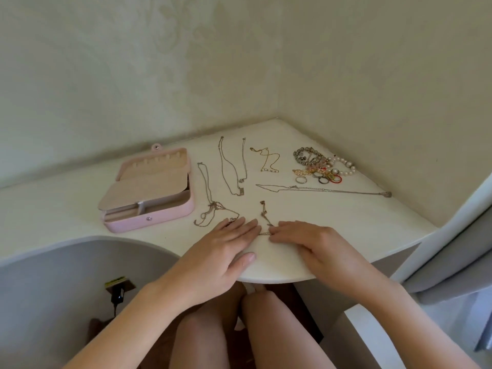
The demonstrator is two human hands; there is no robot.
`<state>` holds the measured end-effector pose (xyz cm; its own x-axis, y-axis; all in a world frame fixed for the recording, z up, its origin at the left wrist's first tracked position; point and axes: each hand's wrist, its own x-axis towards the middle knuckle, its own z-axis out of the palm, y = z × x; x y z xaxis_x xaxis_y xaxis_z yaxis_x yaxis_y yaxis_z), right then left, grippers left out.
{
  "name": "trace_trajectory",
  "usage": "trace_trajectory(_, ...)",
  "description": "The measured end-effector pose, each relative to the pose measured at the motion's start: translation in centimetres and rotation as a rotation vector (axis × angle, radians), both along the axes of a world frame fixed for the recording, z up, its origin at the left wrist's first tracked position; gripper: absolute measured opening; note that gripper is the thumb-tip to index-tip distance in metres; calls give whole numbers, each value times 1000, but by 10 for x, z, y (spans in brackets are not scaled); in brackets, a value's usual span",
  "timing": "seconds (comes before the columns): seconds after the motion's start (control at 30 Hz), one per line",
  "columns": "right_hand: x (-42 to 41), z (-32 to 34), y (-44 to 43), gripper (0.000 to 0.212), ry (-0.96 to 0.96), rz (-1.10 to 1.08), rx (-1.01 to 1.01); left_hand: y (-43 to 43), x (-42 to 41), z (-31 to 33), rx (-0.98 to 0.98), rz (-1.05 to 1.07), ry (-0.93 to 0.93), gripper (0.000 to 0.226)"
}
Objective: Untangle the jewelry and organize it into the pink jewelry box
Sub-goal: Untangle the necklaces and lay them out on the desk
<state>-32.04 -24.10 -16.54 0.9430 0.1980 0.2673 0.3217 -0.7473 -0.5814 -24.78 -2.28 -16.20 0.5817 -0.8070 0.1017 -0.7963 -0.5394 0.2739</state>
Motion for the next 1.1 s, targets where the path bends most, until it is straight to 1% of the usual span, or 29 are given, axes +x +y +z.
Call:
trace_trajectory(0.07,-4,4,-8,51,19,-81,80,3,-4,-1,27,-22,-31,59)
trace_trajectory(0.1,-5,8,-11,52,23,-114,89,4,-5,0,31,-35,-41,58)
trace_trajectory(0.23,6,18,-16,53,-27,-157,38,8,-7,0,53,-65,-66,56)
trace_trajectory(0.33,20,20,-18,58,-29,-29,-46,12,-10,0,56,-75,-98,55)
trace_trajectory(0.43,29,15,-10,62,25,124,-202,17,-13,-1,59,-82,-138,54)
trace_trajectory(0.47,31,13,-8,62,29,131,-247,18,-14,-2,57,-84,-156,54)
trace_trajectory(0.5,30,12,-7,62,25,98,-276,20,-15,-3,57,-81,-168,54)
trace_trajectory(0.57,27,13,-13,59,43,-48,-304,22,-17,-5,66,-67,-172,54)
trace_trajectory(0.7,10,14,-41,57,121,-346,-302,21,-22,-9,49,-52,-114,53)
trace_trajectory(0.77,-2,13,-50,52,127,-446,-302,17,-24,-11,64,-41,-151,53)
trace_trajectory(0.83,-11,8,-58,52,106,-513,-310,13,-26,-13,72,-26,-199,54)
trace_trajectory(0.93,-19,5,-67,48,123,-616,-298,9,-27,-13,63,-7,-190,56)
trace_trajectory(1.1,-20,3,-72,49,125,-693,-361,1,-33,-13,85,76,-231,58)
